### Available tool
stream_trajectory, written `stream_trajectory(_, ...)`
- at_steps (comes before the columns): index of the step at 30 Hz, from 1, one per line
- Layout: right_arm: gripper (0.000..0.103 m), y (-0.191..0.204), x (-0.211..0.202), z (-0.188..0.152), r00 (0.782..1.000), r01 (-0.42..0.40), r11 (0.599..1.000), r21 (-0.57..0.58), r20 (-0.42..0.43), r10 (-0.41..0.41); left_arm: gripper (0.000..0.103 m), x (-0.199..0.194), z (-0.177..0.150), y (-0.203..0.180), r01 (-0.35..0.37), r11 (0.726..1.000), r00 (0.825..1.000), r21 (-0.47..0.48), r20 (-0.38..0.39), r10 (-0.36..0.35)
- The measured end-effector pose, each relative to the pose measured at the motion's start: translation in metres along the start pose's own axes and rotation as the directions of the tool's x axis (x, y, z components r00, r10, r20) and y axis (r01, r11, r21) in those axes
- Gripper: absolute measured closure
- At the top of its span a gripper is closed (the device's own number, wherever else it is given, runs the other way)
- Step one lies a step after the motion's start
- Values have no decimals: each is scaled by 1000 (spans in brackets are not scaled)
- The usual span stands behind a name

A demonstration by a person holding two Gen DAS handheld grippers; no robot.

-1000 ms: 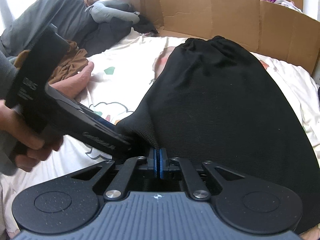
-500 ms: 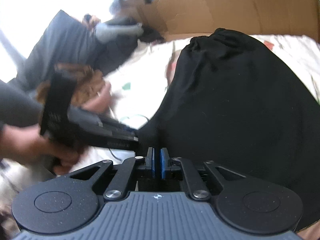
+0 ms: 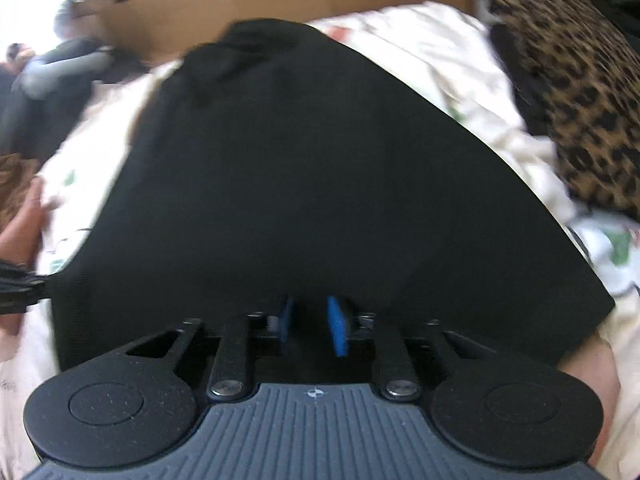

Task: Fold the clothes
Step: 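Grasp the black pants edge with the left tool and start lifting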

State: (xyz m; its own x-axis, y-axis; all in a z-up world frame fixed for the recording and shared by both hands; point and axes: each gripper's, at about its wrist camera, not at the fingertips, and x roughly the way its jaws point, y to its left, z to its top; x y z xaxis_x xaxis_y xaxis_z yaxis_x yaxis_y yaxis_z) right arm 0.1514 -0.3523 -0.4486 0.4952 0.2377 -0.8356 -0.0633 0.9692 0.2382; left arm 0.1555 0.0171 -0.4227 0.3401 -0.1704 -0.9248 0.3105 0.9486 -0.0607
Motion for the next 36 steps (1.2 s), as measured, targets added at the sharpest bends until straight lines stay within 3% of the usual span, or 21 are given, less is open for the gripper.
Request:
stream_trajectory(2,95,-4,0,-1,1000,18,1000,15,5,-18,103,-3,-4,10,-49,999,999,-17,-24,48)
stream_trajectory(7,95,-17,-4,-2,997,77,995,63,14,-78,103,-19,1,21,-48,997,999,-66,-8,48)
stream_trajectory(9,95,-26,-8,-5,996,85,993,86,17,-87,102,-14,25,1,-36,997,999,-64,22,38)
stream_trajectory(13,94,-43,-15,-9,995,95,988,124,32,-99,100,-3,42,-38,15,999,998,-43,57,-13)
stream_trajectory(21,94,-77,-29,-14,990,114,973,199,62,-129,87,-6,21,-83,100,995,995,26,24,-101)
stream_trajectory(27,94,-101,-37,-20,985,118,960,255,91,-145,83,4,4,-94,83,996,997,26,-8,-82)
stream_trajectory(31,94,-114,-43,-23,980,128,951,281,113,-165,76,3,-3,-101,76,994,997,76,-35,-73)
stream_trajectory(36,93,-127,-53,-28,969,157,929,335,129,-211,75,-4,-10,-108,69,992,996,103,-69,-62)
